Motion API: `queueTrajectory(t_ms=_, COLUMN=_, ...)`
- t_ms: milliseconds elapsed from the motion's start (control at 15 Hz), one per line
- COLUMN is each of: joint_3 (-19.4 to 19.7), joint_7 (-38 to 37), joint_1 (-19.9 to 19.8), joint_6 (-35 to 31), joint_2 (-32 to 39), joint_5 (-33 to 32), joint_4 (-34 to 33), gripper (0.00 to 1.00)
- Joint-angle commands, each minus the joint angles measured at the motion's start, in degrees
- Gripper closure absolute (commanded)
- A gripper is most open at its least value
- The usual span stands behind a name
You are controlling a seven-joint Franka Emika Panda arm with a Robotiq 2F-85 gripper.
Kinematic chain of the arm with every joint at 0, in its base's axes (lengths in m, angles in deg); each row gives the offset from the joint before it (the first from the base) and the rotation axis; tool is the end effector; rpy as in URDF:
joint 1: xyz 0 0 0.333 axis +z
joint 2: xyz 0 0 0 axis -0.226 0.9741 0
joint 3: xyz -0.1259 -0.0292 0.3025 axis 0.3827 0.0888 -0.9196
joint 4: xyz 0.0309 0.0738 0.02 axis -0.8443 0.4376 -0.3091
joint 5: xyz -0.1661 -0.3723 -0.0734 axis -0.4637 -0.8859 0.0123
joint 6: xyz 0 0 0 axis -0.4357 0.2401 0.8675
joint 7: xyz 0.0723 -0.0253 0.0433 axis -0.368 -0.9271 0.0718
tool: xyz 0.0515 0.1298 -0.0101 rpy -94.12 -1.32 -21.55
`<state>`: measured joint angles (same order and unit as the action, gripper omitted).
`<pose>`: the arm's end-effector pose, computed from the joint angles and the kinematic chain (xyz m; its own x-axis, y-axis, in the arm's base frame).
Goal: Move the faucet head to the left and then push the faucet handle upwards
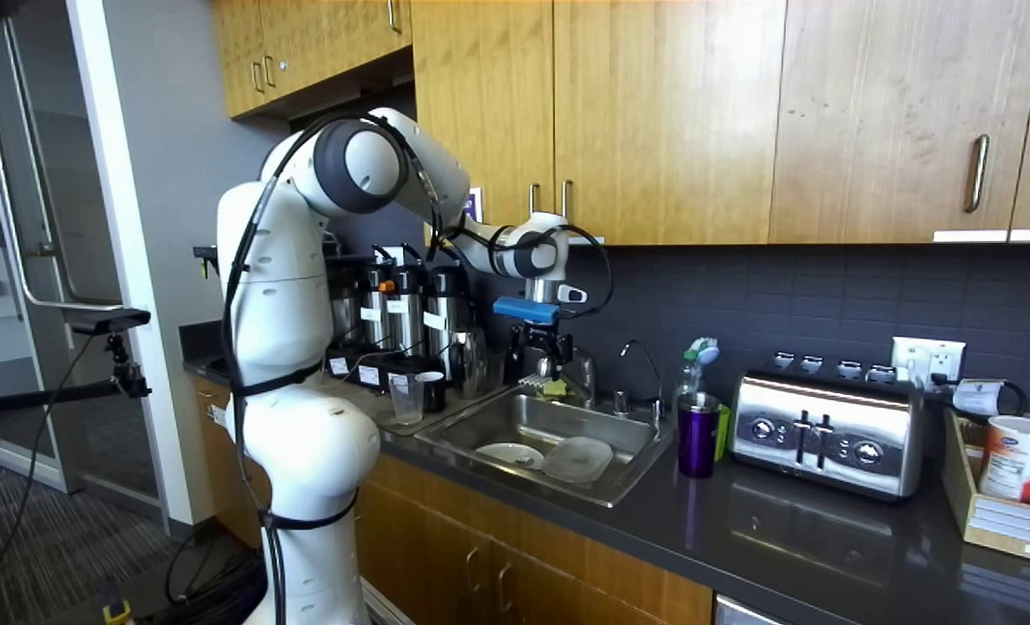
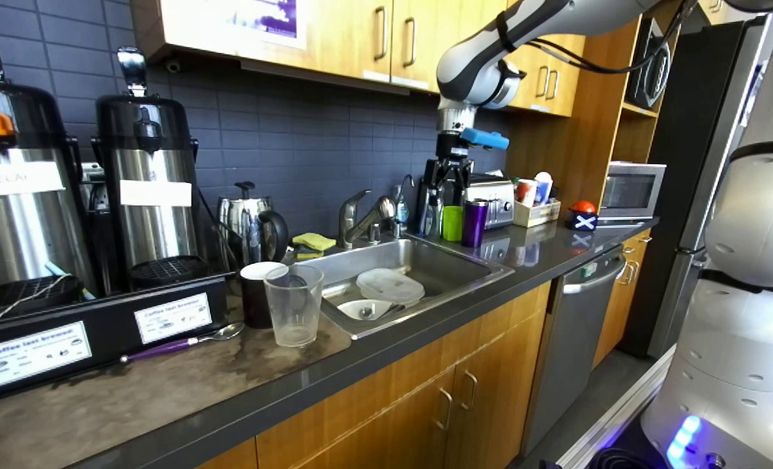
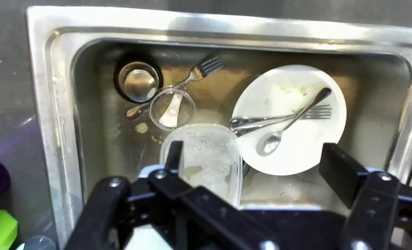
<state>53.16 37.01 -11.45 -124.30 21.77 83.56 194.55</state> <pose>0.5552 0.0111 0.3996 0.9933 0.1150 -0.0113 0.1136 -0.9898 -0.0854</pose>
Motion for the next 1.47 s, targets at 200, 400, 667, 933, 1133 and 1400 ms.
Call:
queueTrajectory(t_ms=200, joint_3=-0.2, joint_7=0.19, joint_1=-1.32, joint_6=-6.03, joint_2=6.23, joint_5=0.38, joint_4=-5.96, gripper=0.0)
queueTrajectory(t_ms=400, joint_3=-0.09, joint_7=-0.22, joint_1=-1.91, joint_6=-7.47, joint_2=7.95, joint_5=0.13, joint_4=-6.69, gripper=0.0)
queueTrajectory(t_ms=667, joint_3=-0.13, joint_7=-0.36, joint_1=-2.47, joint_6=-9.75, joint_2=9.8, joint_5=-0.08, joint_4=-7.3, gripper=0.0)
queueTrajectory(t_ms=933, joint_3=-0.32, joint_7=0.01, joint_1=-2.57, joint_6=-12.66, joint_2=11.31, joint_5=-0.2, joint_4=-8.06, gripper=0.0)
queueTrajectory(t_ms=1133, joint_3=-0.32, joint_7=-0.08, joint_1=-2.73, joint_6=-14.28, joint_2=12.79, joint_5=0.0, joint_4=-9.08, gripper=0.0)
queueTrajectory(t_ms=1400, joint_3=-0.28, joint_7=-0.13, joint_1=-3.05, joint_6=-16.28, joint_2=14.93, joint_5=-0.08, joint_4=-10.86, gripper=0.0)
